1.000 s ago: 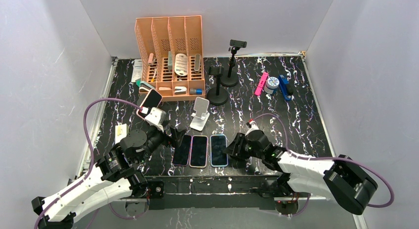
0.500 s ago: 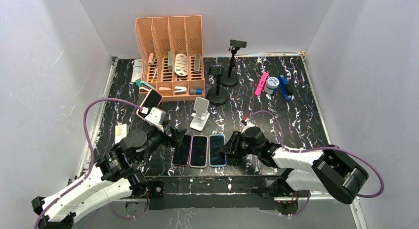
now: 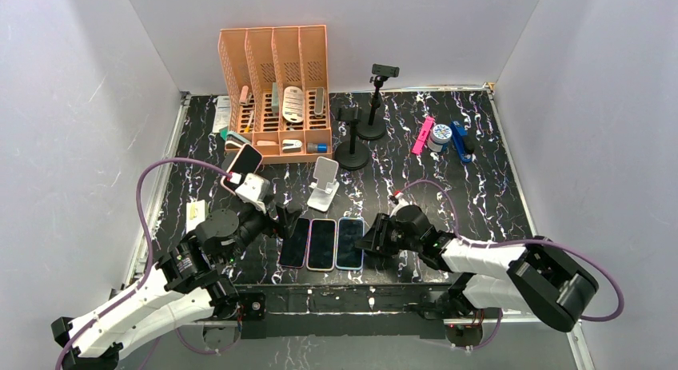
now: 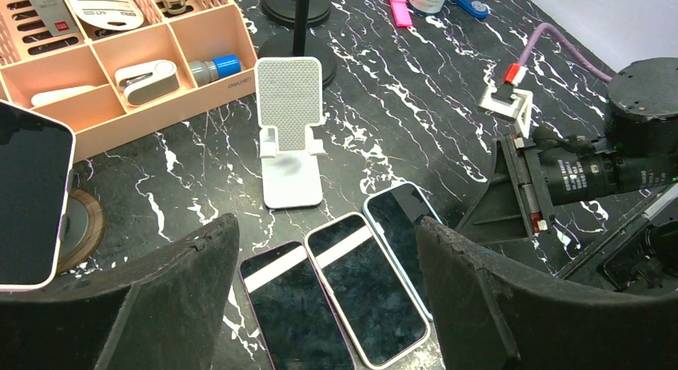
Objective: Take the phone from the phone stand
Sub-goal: Place the phone at the center of the board.
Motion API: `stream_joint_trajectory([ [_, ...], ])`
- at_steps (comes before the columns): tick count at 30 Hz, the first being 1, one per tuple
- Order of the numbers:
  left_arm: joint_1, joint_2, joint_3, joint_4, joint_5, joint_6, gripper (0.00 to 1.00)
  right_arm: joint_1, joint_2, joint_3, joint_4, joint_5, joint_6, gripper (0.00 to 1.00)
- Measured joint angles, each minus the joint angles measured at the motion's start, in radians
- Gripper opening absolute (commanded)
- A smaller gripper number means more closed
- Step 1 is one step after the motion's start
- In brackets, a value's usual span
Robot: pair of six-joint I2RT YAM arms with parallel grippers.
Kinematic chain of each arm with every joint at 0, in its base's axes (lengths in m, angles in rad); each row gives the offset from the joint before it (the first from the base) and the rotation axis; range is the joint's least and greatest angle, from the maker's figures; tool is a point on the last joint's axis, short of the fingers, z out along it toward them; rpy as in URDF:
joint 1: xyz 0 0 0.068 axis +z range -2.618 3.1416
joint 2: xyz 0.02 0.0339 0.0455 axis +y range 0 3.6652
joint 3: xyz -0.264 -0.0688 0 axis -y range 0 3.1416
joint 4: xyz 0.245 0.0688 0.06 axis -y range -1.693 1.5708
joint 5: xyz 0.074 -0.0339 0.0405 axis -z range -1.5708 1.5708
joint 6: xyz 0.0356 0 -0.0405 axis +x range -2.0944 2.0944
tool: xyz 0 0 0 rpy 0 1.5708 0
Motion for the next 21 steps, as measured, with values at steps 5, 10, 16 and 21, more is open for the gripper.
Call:
stream_joint_trajectory([
  [5,0.000,0.001,0.000,0.000,-0.023,0.000,0.78,0.000,-0.139,0.001,-0.126,0.043,-0.028,0.55],
  [10,0.000,0.008,0.000,-0.012,-0.109,-0.001,0.78,0.000,-0.348,0.019,-0.274,0.102,-0.077,0.58],
  [16,0.000,0.033,-0.005,-0.055,-0.326,-0.032,0.79,0.000,-0.576,0.026,-0.387,0.171,-0.108,0.59],
  [21,0.001,0.145,0.039,-0.181,-0.482,-0.104,0.81,0.000,-0.661,0.024,-0.423,0.192,-0.112,0.59],
])
